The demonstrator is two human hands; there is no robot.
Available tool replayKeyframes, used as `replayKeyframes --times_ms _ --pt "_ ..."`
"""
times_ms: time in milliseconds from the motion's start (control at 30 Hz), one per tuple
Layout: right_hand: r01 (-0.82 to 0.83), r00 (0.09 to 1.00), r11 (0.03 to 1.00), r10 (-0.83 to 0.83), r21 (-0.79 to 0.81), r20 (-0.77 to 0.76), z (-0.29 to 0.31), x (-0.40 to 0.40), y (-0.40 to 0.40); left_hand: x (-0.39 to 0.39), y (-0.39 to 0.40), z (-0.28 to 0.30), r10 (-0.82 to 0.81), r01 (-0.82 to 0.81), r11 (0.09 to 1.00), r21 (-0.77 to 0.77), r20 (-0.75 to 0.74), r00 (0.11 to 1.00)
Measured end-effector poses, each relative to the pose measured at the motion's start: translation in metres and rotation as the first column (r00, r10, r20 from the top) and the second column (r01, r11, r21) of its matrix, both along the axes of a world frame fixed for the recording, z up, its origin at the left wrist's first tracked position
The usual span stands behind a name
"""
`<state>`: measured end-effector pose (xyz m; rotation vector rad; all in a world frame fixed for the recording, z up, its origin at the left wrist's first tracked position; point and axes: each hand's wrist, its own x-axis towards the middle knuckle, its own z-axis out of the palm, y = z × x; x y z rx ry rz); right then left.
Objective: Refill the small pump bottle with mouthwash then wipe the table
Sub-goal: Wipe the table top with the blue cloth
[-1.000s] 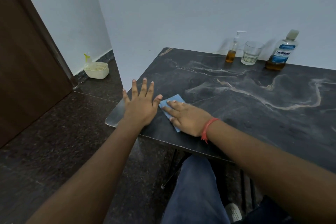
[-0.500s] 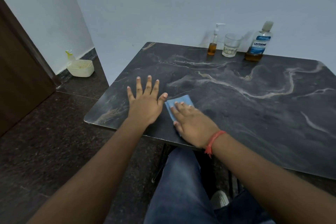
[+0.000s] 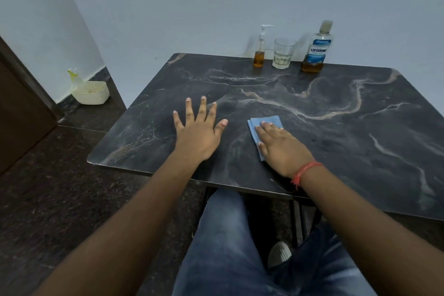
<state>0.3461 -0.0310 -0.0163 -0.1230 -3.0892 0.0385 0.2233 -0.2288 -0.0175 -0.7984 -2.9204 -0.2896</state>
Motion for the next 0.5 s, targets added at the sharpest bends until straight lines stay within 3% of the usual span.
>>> replayKeyframes --times_ms 33,167,333,433,500 --pt "0.01 1.0 1.0 -0.01 -0.015 -0.019 -0.001 0.001 -0.005 0.001 0.001 0.0 0.003 -0.003 1.0 -0.002 0.006 1.0" --pt "-0.227 0.974 0.972 0.227 -0.063 -0.002 -0.01 0.01 -0.02 0.008 0.015 -0.001 -0.002 0.003 1.0 -0.029 0.031 1.0" --pt "0.047 0.999 0.998 -0.046 -0.053 0.017 0.004 -0.016 0.02 0.013 0.03 0.001 -0.032 0.032 0.999 -0.032 0.017 0.999" --pt "-0.181 0.983 0.981 0.181 -0.076 -0.002 -0.008 -0.007 -0.003 0.013 0.036 0.002 -0.033 0.034 0.998 -0.043 0.013 0.999" --pt "-0.206 0.977 0.974 0.21 -0.089 0.035 -0.004 -0.009 0.01 0.012 0.039 0.002 -0.037 0.038 0.998 -0.052 0.02 0.999"
